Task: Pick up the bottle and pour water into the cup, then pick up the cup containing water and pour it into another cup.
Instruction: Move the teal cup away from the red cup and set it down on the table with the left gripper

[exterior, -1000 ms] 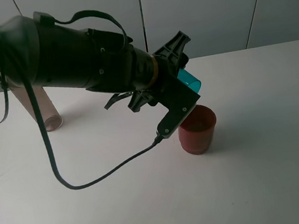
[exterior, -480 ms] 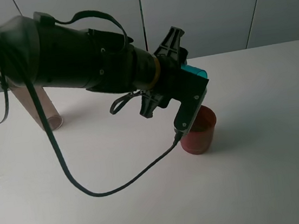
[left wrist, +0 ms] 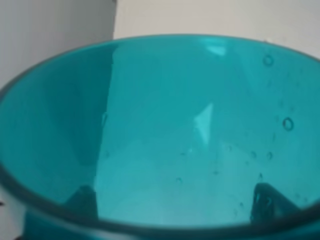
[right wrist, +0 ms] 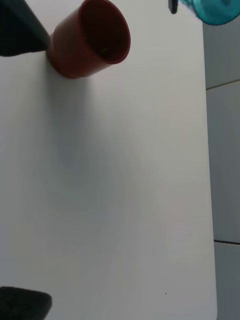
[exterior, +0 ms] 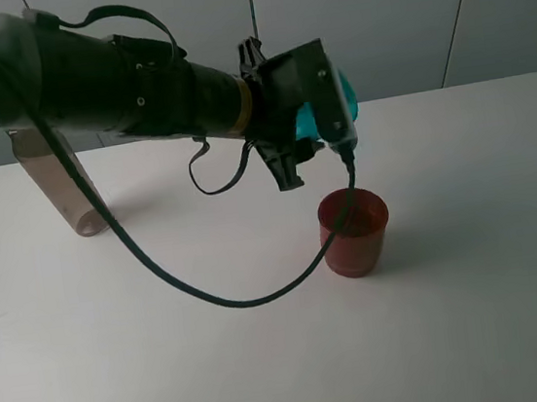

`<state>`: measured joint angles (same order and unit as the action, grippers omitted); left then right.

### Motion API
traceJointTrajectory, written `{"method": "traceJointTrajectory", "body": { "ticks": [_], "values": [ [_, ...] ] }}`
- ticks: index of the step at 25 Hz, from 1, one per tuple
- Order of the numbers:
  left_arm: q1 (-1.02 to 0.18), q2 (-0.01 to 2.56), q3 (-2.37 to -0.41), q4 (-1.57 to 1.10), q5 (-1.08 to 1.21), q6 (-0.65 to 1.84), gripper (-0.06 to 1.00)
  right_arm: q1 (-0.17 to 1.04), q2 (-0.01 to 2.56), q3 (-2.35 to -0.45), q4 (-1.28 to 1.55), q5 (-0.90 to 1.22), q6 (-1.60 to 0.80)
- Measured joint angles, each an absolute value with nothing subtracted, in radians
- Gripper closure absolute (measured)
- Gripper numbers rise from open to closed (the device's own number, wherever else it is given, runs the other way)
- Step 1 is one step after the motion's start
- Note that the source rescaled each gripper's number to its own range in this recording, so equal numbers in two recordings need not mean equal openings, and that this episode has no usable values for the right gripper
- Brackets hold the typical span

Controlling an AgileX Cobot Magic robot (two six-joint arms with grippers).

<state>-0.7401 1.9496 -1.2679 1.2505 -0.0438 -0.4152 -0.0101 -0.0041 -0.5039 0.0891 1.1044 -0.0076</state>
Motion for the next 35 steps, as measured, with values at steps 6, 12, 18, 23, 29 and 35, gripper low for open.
{"method": "traceJointTrajectory", "body": {
  "ticks": [6,12,18,23,29,35],
  "values": [
    [-0.588,1.95,-1.268,1.137,-0.207,-0.523,0.87,-0.01,-0.004,-0.504,0.089,1.104,-0.008],
    [-0.47,2.022,-1.268,0.886,-0.361,-0.402,0.87,-0.01,-0.004,-0.504,0.089,1.104,-0.008],
    [-0.42,2.142,-1.268,0.574,-0.55,-0.194,0.87,-0.01,-0.004,-0.504,0.089,1.104,-0.008],
    [-0.42,2.241,-1.268,0.351,-0.7,-0.017,0.87,-0.01,-0.004,-0.504,0.089,1.104,-0.008],
    [-0.42,2.333,-1.268,0.22,-0.791,0.026,0.87,-0.01,-0.004,-0.504,0.089,1.104,-0.008],
    [-0.42,2.424,-1.269,0.166,-0.89,0.028,0.87,-0.01,-0.004,-0.504,0.089,1.104,-0.008]
  ]
}}
